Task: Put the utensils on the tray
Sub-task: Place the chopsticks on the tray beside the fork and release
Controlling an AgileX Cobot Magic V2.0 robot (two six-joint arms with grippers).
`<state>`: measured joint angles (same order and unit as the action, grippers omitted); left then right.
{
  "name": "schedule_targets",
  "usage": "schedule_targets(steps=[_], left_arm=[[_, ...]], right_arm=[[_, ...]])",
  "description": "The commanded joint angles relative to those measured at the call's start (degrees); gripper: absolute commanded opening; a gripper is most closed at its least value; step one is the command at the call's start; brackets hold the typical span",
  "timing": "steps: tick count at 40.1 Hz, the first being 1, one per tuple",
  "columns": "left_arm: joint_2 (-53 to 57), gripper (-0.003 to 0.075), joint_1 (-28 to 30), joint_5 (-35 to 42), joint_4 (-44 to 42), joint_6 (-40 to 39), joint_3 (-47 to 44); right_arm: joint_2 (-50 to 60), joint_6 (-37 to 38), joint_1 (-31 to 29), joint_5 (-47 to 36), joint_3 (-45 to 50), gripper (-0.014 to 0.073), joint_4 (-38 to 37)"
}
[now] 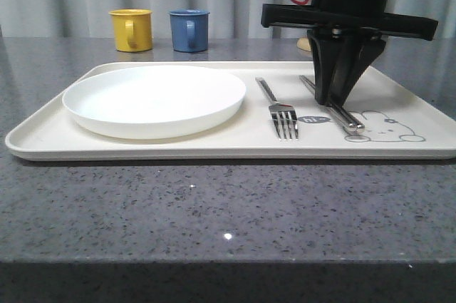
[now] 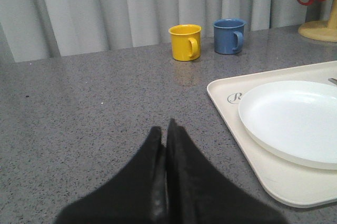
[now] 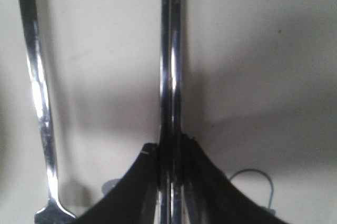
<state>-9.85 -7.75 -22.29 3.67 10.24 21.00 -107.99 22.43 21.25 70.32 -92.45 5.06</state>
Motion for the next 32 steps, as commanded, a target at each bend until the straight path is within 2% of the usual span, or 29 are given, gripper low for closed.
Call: schedule_targets(steps=[1, 8, 17, 24, 32], left_arm=[[-0.57, -0.0018, 0.04, 5.00, 0.58, -0.07, 1.57], [-0.57, -0.0018, 0.04, 5.00, 0.58, -0.07, 1.57], [-0.57, -0.0018, 0.04, 5.00, 0.58, -0.07, 1.57], [-0.57, -0.0018, 0.04, 5.00, 0.58, -0.07, 1.57], [-0.57, -0.0018, 0.04, 5.00, 0.58, -0.07, 1.57]], right_arm=[[2.59, -0.01, -0.13, 3.39, -1.89, 0.0239, 0.63], [3.17, -0.22, -0.13, 4.99, -3.20, 0.0312, 0.25], [8.57, -4.45, -1.97, 6.23, -5.57, 0.0311, -6.86], [13.58, -10.67, -8.91, 6.34, -4.61, 0.0311, -8.44], [18.05, -17.21, -22.95, 6.24, 0.68, 0.0311, -9.18]])
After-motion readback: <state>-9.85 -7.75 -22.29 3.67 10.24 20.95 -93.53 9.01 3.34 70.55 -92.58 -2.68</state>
